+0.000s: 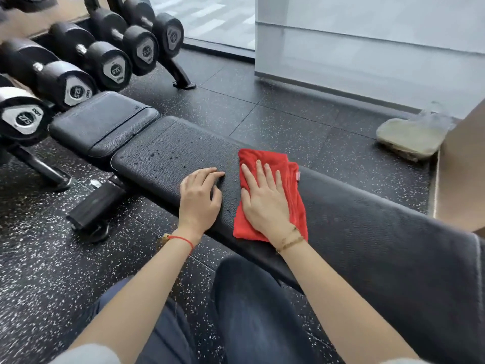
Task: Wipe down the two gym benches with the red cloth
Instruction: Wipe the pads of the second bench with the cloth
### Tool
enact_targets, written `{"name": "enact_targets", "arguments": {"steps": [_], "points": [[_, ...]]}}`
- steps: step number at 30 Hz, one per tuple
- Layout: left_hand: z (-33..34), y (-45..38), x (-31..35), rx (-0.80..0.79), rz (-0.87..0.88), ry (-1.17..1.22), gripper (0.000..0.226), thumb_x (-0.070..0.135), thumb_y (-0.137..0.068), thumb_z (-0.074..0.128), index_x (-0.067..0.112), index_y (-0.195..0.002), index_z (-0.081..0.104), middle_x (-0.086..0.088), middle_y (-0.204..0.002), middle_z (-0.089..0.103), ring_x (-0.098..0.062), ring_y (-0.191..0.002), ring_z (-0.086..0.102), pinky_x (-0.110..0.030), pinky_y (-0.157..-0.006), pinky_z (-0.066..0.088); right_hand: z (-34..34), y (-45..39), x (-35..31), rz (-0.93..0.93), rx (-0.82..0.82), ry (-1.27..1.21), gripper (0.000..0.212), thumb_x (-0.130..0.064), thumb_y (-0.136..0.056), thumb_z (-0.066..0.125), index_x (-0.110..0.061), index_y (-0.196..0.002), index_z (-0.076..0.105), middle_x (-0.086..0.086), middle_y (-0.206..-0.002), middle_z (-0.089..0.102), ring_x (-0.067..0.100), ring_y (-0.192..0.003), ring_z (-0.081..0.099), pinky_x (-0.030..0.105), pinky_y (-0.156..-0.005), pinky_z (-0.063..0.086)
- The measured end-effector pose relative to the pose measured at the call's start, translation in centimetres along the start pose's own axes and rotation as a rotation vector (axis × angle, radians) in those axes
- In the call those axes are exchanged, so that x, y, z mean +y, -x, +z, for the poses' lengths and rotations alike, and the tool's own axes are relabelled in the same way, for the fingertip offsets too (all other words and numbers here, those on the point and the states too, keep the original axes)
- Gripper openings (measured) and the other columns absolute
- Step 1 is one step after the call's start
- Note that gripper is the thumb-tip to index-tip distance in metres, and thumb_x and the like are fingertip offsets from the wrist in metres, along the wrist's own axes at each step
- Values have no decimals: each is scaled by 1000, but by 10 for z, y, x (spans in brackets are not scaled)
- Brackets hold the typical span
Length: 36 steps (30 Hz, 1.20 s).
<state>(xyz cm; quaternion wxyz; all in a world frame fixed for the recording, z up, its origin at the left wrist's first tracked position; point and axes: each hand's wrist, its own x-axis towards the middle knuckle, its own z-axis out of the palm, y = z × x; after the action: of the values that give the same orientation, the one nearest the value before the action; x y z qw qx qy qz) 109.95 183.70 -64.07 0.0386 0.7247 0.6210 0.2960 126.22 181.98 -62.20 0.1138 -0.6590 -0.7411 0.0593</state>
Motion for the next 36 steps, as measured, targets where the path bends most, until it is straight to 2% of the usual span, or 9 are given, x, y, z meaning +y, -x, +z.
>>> {"name": "enact_targets", "arguments": {"steps": [3, 7, 12, 15, 21, 24, 27, 32, 36], "points": [[0, -1, -1, 6, 13, 1, 36, 21, -87, 48, 17, -118, 66, 1, -127, 62, -24, -122, 52, -47, -108, 35, 8, 14, -29, -54, -13, -15, 58, -37, -101, 28, -29, -156, 11, 7, -164, 5, 23, -151, 3, 41, -122, -6], [3, -1, -5, 11, 35, 14, 36, 18, -86, 51, 16, -118, 67, 0, -127, 62, -26, -122, 52, -47, -108, 35, 4, 60, -13, -117, -3, -26, 58, -37, -98, 29, -31, -155, 18, 3, -163, 14, 21, -151, 12, 40, -123, 3], [4, 1, -8, 22, 53, 23, 35, 18, -89, 51, 19, -121, 66, 1, -129, 61, -22, -124, 50, -42, -111, 29, -12, 69, 46, 78, 19, -17, 56, -35, -99, 33, -35, -153, 20, -1, -163, 15, 20, -150, 12, 37, -123, 1], [5, 1, -8, 30, 38, 37, 33, 17, -89, 53, 19, -120, 66, 2, -128, 61, -21, -124, 50, -41, -111, 28, -12, 30, 39, 140, 34, 20, 55, -35, -102, 32, -32, -155, 16, 3, -164, 10, 22, -151, 7, 40, -122, -3], [3, -1, -6, 39, 36, 49, 34, 16, -87, 55, 20, -118, 67, 2, -126, 63, -21, -124, 51, -43, -110, 31, 0, 29, -14, -54, -7, -1, 57, -33, -100, 34, -30, -155, 17, 3, -164, 10, 21, -151, 8, 37, -122, -3], [4, 1, -7, 35, 42, 55, 34, 16, -88, 55, 20, -119, 67, 1, -127, 62, -21, -124, 51, -43, -111, 30, -7, 68, 6, -100, -7, -23, 57, -34, -99, 34, -33, -154, 17, -1, -163, 12, 17, -151, 8, 35, -123, -1], [4, 2, -10, 25, 43, 43, 34, 17, -90, 53, 19, -122, 66, 1, -130, 61, -20, -126, 49, -42, -113, 28, -16, 90, 46, 11, 7, -38, 57, -35, -99, 35, -36, -153, 18, -4, -163, 13, 16, -151, 10, 35, -123, 0], [3, 4, -4, 12, 51, 5, 36, 18, -91, 50, 17, -125, 63, -1, -133, 59, -22, -127, 48, -43, -114, 27, -27, 32, 85, 253, 48, 30, 56, -32, -102, 36, -28, -155, 19, 7, -163, 13, 24, -150, 12, 42, -122, 1], [2, 3, -4, 15, 46, 3, 36, 18, -91, 51, 17, -124, 64, -1, -132, 60, -23, -127, 49, -44, -114, 28, -15, -1, 39, 127, 18, 18, 56, -33, -101, 34, -26, -155, 18, 9, -163, 11, 25, -150, 10, 41, -122, -1]]}}
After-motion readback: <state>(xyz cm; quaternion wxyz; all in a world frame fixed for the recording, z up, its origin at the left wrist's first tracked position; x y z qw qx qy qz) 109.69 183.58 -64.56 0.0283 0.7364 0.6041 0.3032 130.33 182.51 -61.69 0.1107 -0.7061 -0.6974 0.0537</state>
